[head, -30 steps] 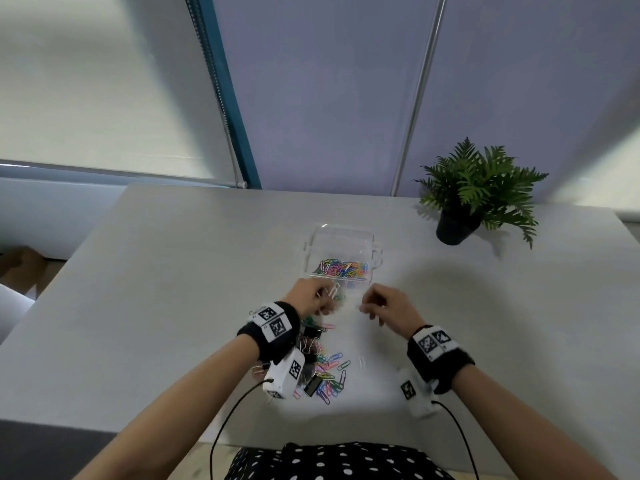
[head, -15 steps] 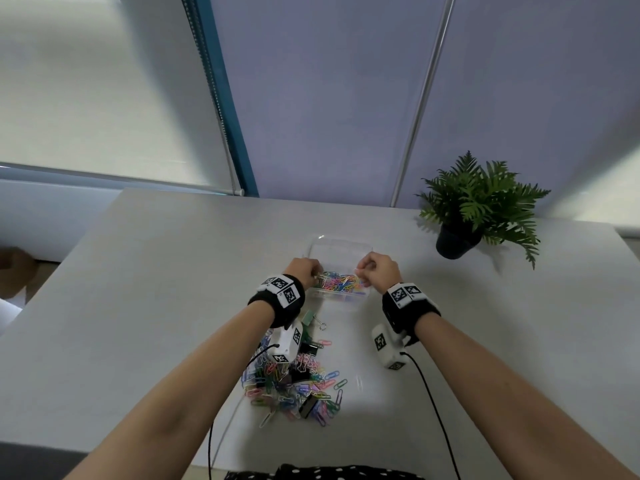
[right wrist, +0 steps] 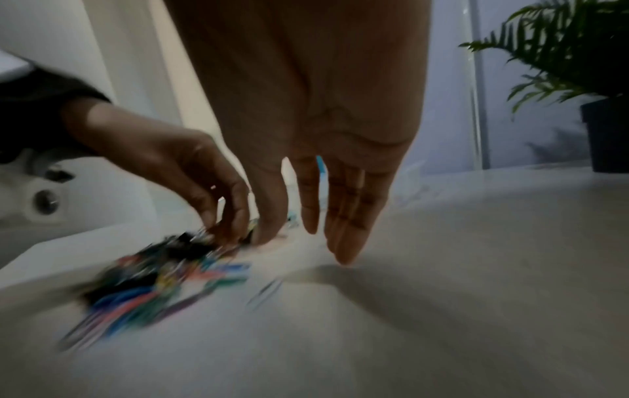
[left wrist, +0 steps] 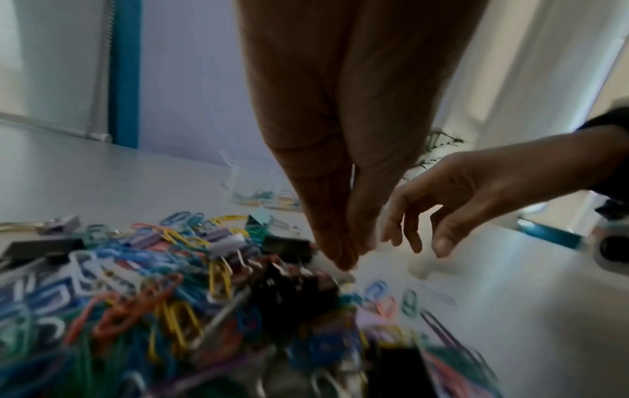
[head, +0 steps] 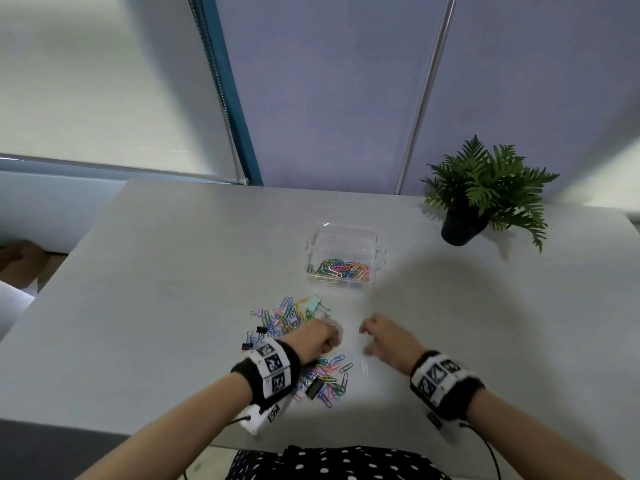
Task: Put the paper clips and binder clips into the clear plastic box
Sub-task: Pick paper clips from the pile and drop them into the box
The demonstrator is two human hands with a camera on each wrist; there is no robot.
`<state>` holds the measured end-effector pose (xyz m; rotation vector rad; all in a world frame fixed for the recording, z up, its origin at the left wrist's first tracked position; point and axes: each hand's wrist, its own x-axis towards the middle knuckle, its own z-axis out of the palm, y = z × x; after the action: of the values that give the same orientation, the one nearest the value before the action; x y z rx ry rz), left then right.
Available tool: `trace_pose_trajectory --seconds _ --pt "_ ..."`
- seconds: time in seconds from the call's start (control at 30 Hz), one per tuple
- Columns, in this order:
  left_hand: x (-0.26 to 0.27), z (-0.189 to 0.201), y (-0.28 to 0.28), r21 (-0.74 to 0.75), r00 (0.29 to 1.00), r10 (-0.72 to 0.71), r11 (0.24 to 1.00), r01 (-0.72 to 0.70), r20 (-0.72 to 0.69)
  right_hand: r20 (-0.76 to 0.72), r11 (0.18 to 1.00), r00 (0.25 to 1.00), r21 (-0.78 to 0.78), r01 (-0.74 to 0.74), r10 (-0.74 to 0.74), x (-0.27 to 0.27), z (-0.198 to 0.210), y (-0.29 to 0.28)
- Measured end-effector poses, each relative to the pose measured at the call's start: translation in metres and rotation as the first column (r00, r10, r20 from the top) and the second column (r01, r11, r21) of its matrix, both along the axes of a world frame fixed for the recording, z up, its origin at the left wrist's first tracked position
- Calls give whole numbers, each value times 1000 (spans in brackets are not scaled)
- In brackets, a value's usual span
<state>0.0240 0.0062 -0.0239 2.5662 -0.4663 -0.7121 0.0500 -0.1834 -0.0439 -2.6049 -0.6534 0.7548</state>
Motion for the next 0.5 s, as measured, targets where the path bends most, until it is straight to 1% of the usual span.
trace_pose_trajectory --seconds 0.03,0.07,0.1,0.17,0.23,0.3,0.4,0.5 --pt "-8 -5 -6 34 1000 -22 999 22 2 -47 998 999 -55 -8 6 -13 -4 -1" --pt "-16 -10 -12 87 999 -41 995 41 -6 -70 997 998 -74 -14 9 -25 -6 0" --pt "-22 -15 -18 150 998 -66 986 68 -18 -64 996 998 -83 -23 18 -35 -8 3" --pt "-32 -24 -26 268 993 -116 957 111 0 -6 992 998 -114 -63 62 -50 -10 12" --pt "-32 -29 -27 333 992 -119 938 98 41 56 985 992 -142 -103 112 -61 -11 24" --pt "-24 -32 -23 344 993 -80 938 46 85 115 983 985 -144 -113 130 -67 -13 37" --pt "-10 -26 -14 316 983 -80 948 24 165 137 995 989 -87 -45 57 -63 -16 50" --pt "-4 -19 -8 285 984 -86 958 37 159 124 1000 992 -17 6 -4 -51 -23 49"
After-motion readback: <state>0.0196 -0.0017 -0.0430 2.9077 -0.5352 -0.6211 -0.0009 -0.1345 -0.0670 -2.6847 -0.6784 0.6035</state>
